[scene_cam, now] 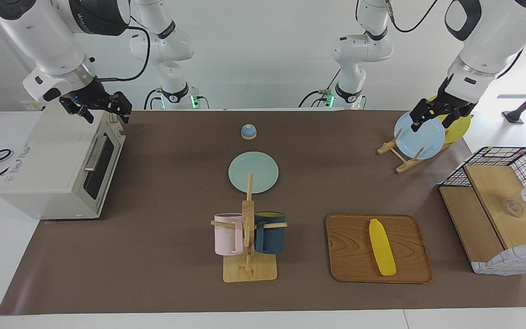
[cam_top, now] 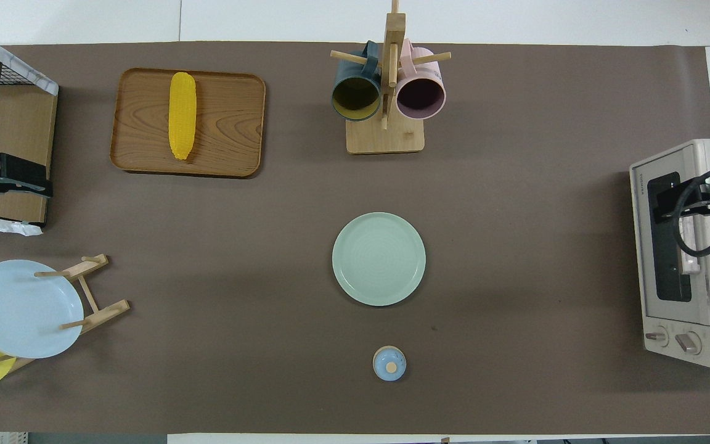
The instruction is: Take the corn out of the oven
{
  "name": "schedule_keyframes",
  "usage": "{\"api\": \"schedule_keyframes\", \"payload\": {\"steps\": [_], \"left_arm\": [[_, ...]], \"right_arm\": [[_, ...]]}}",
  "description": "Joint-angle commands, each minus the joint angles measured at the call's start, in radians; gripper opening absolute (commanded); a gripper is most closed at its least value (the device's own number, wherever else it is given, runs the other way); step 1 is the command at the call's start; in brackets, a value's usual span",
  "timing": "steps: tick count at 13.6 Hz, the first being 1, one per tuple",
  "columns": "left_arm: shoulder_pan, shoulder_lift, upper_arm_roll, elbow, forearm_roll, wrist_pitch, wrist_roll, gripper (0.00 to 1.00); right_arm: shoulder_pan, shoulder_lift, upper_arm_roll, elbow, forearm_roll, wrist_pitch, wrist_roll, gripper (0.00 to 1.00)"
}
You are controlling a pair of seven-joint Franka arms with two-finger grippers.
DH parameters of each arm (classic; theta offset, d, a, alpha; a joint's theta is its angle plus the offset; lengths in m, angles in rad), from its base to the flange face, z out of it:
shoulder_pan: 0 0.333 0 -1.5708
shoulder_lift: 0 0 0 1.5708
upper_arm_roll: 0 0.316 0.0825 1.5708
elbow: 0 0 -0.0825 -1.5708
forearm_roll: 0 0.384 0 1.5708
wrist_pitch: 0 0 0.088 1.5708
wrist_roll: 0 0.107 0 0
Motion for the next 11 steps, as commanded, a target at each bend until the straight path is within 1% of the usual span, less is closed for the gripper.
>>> {"api": "schedule_keyframes", "payload": {"steps": [1, 4, 11], "left_arm": [[-0.004, -0.039, 0.006, -0.054, 0.011, 0.021, 0.003, 1.00], [-0.010, -0.041, 0.006, -0.062, 0.011, 0.031, 0.064, 1.00], [-0.012, -0.044, 0.006, -0.059, 0.011, 0.032, 0.057, 1.00]], "right_arm": [[-0.004, 0.003, 0.004, 0.013, 0.019, -0.004, -0.003, 1.00], [-0.004, 0.003, 0.004, 0.013, 0.019, -0.004, -0.003, 1.00], [-0.004, 0.003, 0.004, 0.013, 0.020, -0.002, -0.003, 1.00]]}}
